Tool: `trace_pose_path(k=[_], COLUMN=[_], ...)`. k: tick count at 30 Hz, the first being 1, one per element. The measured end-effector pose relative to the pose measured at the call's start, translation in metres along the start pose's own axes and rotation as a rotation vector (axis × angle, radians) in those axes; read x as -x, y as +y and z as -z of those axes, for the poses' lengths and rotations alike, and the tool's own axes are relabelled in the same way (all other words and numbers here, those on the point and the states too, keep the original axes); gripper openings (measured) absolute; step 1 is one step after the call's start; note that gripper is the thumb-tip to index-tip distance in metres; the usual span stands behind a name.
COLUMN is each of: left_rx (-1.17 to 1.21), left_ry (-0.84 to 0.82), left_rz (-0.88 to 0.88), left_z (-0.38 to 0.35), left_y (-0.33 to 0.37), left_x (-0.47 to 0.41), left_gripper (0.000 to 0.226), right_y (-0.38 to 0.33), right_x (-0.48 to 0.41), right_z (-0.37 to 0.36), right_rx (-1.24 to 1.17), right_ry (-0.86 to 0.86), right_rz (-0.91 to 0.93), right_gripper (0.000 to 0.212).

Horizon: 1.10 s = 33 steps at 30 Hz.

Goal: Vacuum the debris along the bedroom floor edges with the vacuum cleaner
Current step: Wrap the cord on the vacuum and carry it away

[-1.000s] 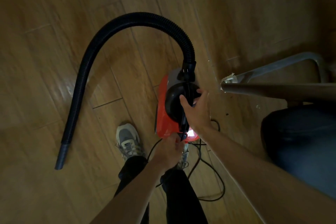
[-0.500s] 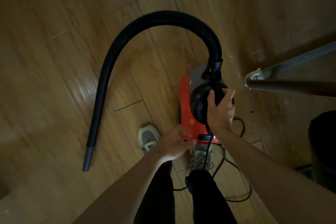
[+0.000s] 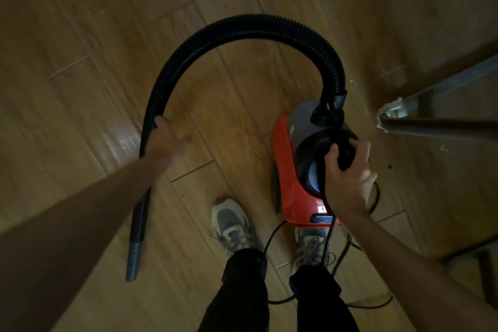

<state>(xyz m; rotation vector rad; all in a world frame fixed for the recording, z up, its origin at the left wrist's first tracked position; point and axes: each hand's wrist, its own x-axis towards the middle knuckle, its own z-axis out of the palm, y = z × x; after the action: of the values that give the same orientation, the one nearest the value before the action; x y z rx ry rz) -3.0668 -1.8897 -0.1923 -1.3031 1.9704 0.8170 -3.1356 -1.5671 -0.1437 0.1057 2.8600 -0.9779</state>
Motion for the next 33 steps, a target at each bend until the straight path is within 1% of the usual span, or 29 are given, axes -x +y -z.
trace_pose_path(k=[3,4,6,8,11,14,18,20,23,25,28,31,33], left_rx=[-0.025,-0.059,-0.12,-0.103,-0.059,-0.012,0.159,0.216,0.224,0.21,0.192,0.202,0.172], left_ry=[0.115,0.136,0.152,0.151,0.129,0.185,0.246,0.268,0.299,0.33,0.378,0.416,0.447], left_rz=[0.022,0.046,0.101,0.106,0.02,-0.075,-0.267,-0.312,-0.333,-0.369,-0.433,-0.448,-0.447], left_z=[0.016,0.02,0.025,0.027,0.024,0.022,0.021,0.021,0.022,0.024,0.03,0.034,0.035], left_y=[0.008,0.009,0.003,-0.001,-0.009,-0.014,-0.028,-0.036,-0.044,-0.048,-0.051,-0.058,-0.06], left_x=[-0.03,-0.037,-0.05,-0.053,-0.054,-0.042,-0.017,-0.004,0.016,0.033,0.055,0.077,0.094], left_gripper=[0.08,0.078,0.074,0.069,0.056,0.044,0.042,0.04,0.039,0.027,0.036,0.031,0.041], right_y=[0.001,0.001,0.001,0.002,0.003,0.002,0.003,0.002,-0.001,-0.002,-0.005,-0.009,-0.014], right_x=[0.0,-0.001,0.0,0.0,0.0,0.001,0.001,0.002,0.001,0.002,0.002,0.0,-0.002], right_z=[-0.001,-0.001,-0.001,-0.001,-0.003,-0.003,-0.001,0.002,0.003,0.004,0.006,0.01,0.014], right_rx=[-0.004,-0.003,0.011,0.01,-0.003,-0.017,-0.042,-0.041,-0.058,-0.05,-0.058,-0.064,-0.08], right_ry=[0.02,0.02,0.019,0.013,0.013,-0.004,-0.055,-0.077,-0.09,-0.091,-0.092,-0.134,-0.178], right_rz=[0.022,0.017,0.003,0.0,0.011,0.005,-0.055,-0.074,-0.065,-0.086,-0.055,-0.072,-0.102], right_gripper=[0.031,0.031,0.025,0.022,0.03,0.033,0.03,0.029,0.029,0.028,0.027,0.029,0.031])
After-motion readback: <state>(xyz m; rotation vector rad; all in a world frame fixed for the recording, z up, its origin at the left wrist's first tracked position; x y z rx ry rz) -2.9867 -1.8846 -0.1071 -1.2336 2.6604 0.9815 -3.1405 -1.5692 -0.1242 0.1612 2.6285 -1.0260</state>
